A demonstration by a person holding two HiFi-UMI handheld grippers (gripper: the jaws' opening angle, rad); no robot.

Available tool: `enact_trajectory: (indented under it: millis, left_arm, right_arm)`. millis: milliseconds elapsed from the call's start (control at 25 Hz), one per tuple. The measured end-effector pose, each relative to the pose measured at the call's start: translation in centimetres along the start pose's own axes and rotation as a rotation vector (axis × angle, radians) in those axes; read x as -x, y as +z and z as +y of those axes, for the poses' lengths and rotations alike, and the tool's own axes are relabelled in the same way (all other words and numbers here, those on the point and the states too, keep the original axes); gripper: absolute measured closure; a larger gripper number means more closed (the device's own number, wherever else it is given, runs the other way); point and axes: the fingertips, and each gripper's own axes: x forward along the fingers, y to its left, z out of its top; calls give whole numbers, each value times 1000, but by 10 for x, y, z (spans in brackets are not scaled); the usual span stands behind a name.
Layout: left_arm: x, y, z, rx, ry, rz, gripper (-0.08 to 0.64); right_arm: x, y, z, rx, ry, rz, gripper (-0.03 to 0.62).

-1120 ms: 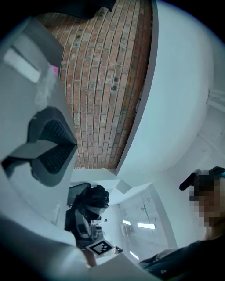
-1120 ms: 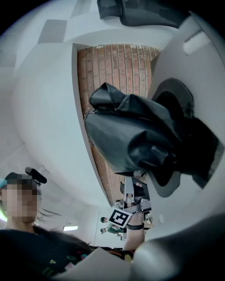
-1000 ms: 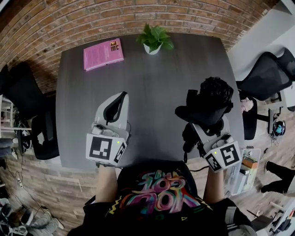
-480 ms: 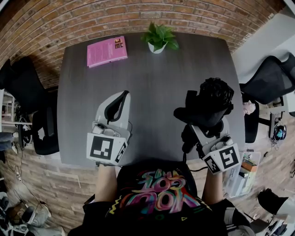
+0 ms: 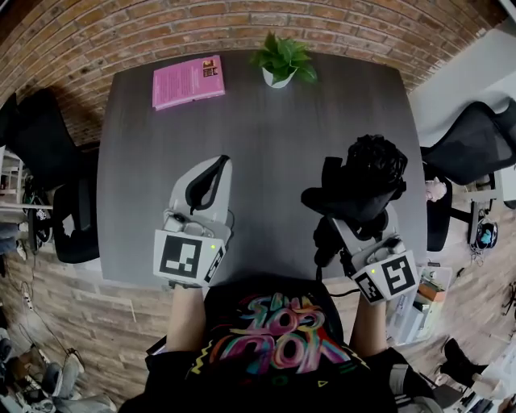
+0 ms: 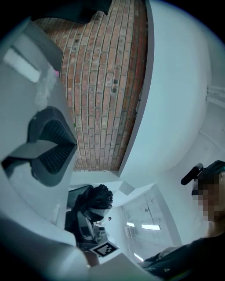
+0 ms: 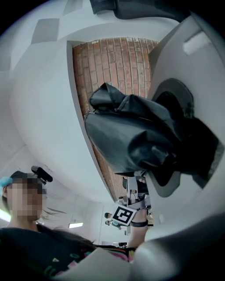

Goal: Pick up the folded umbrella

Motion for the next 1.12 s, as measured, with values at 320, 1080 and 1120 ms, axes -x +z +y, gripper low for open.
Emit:
enact_trajectory:
  millis: [320, 1080, 1120]
  left_arm:
    - [3, -2, 3, 2, 11, 6, 558]
    - [1, -3, 1, 4, -7, 9, 558]
    - [1, -3, 2, 4, -8, 9, 558]
  right_arm:
    - [-2, -4, 4, -3, 31, 2, 291]
    - [-8, -6, 9, 4, 43, 12, 293]
    - [-9, -6, 10, 7, 45, 15, 293]
